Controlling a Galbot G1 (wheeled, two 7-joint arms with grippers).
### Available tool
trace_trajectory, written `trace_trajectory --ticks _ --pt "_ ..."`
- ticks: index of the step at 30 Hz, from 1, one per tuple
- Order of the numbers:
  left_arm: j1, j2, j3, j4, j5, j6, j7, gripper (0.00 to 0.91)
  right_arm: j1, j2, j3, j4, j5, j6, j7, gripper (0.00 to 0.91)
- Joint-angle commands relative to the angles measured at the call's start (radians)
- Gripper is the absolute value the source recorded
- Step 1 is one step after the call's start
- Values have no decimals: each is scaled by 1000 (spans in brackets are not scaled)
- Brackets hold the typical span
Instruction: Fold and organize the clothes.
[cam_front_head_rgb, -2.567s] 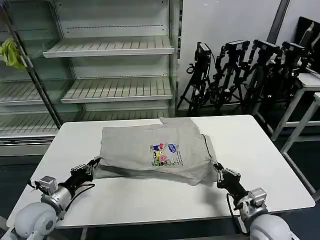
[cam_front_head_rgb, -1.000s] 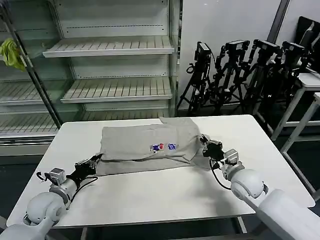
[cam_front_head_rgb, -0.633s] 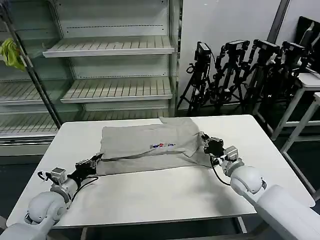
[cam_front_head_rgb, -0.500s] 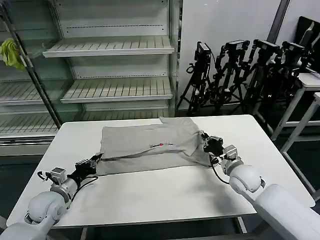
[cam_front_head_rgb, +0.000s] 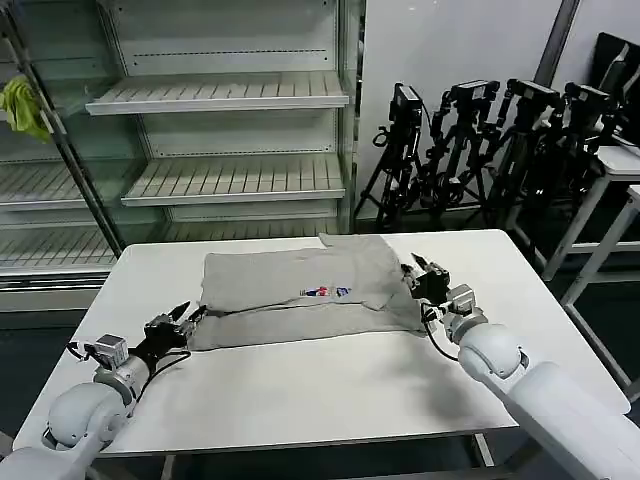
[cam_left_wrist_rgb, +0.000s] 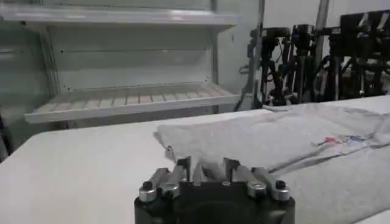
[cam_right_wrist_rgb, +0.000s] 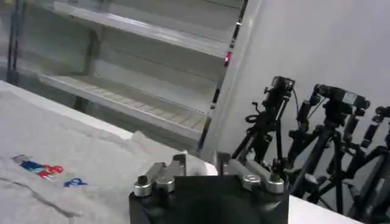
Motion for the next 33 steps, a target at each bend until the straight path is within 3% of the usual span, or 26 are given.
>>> trace_trajectory --ticks 1,9,13,19,33 --pt "28 1 -35 -30 2 2 -1 907 5 11 6 -12 -8 6 -3 907" --pt "238 26 -113 -196 -66 77 -38 907 -261 -152 176 271 60 -51 27 907" --pt "301 22 -115 -236 -90 94 -45 907 -519 -196 331 432 79 -70 44 907" --pt "279 -16 -91 -200 -76 90 -42 907 -633 -131 395 469 45 -72 43 907" --pt "224 -31 -87 -124 -62 71 -29 907 -600 44 365 318 -33 -49 25 907"
